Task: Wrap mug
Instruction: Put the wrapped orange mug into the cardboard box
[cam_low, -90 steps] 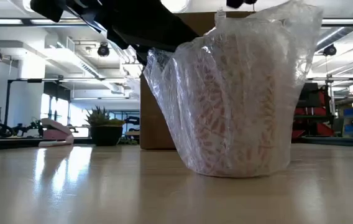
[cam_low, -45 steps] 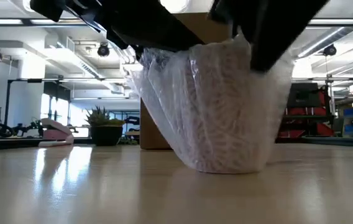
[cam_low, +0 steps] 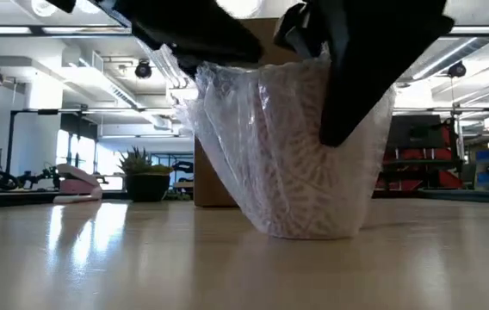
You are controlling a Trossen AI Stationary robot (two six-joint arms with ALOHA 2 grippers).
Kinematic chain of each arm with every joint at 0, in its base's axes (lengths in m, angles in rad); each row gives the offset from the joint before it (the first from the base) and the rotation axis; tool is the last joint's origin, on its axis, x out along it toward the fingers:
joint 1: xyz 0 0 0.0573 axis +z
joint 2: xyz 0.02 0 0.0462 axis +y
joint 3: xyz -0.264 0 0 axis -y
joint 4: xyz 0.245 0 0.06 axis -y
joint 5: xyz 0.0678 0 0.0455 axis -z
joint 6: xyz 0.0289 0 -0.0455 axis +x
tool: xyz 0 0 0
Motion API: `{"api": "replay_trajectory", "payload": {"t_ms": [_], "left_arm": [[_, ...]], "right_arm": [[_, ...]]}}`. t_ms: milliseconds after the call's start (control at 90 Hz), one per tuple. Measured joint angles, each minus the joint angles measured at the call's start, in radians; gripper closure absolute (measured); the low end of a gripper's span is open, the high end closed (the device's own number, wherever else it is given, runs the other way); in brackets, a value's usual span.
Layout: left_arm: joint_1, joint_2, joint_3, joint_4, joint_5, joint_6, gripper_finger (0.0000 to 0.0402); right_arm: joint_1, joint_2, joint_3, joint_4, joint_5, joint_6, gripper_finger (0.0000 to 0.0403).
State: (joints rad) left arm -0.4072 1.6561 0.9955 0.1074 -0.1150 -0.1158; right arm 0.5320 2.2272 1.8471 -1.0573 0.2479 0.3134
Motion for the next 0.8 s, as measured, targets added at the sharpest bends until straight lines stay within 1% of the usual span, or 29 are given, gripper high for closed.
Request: {"api": "replay_trajectory", "payload": {"t_ms": [67, 111, 256, 333, 456, 533, 633, 744, 800], "left_arm": [[0.0, -0.033, 0.0, -0.059, -0.001, -0.003, 0.0381], [-0.002, -0.063, 0.0, -0.106, -0.002, -0.015, 0.0381], [-0.009, -0.172, 0.0, -0.28, -0.007, -0.072, 0.0381], [-0.018, -0.239, 0.0, -0.375, -0.008, -0.103, 0.0381], [-0.03, -0.337, 0.0, -0.504, -0.012, -0.134, 0.0381], [-0.038, -0.397, -0.001, -0.564, -0.036, -0.14, 0.0381], [-0.042, -0.461, -0.003, -0.619, -0.076, -0.141, 0.0381], [-0.042, -0.513, -0.004, -0.651, -0.108, -0.137, 0.0381], [-0.042, -0.53, -0.004, -0.647, -0.121, -0.123, 0.0381]], "right_arm": [[-0.001, 0.0, 0.0, 0.001, -0.018, 0.002, 0.0371], [0.003, -0.004, 0.0, -0.002, -0.034, -0.001, 0.0384], [0.014, -0.045, 0.021, -0.042, -0.051, 0.003, 0.038], [0.019, -0.071, 0.044, -0.082, -0.083, -0.017, 0.0385], [0.024, -0.177, 0.105, -0.067, -0.105, -0.077, 0.0388], [0.021, -0.241, 0.142, -0.074, -0.073, -0.129, 0.0388], [0.007, -0.294, 0.179, -0.057, -0.032, -0.193, 0.0388], [-0.017, -0.382, 0.217, -0.044, 0.051, -0.286, 0.0388], [-0.04, -0.434, 0.233, -0.012, 0.125, -0.328, 0.0388]]}}
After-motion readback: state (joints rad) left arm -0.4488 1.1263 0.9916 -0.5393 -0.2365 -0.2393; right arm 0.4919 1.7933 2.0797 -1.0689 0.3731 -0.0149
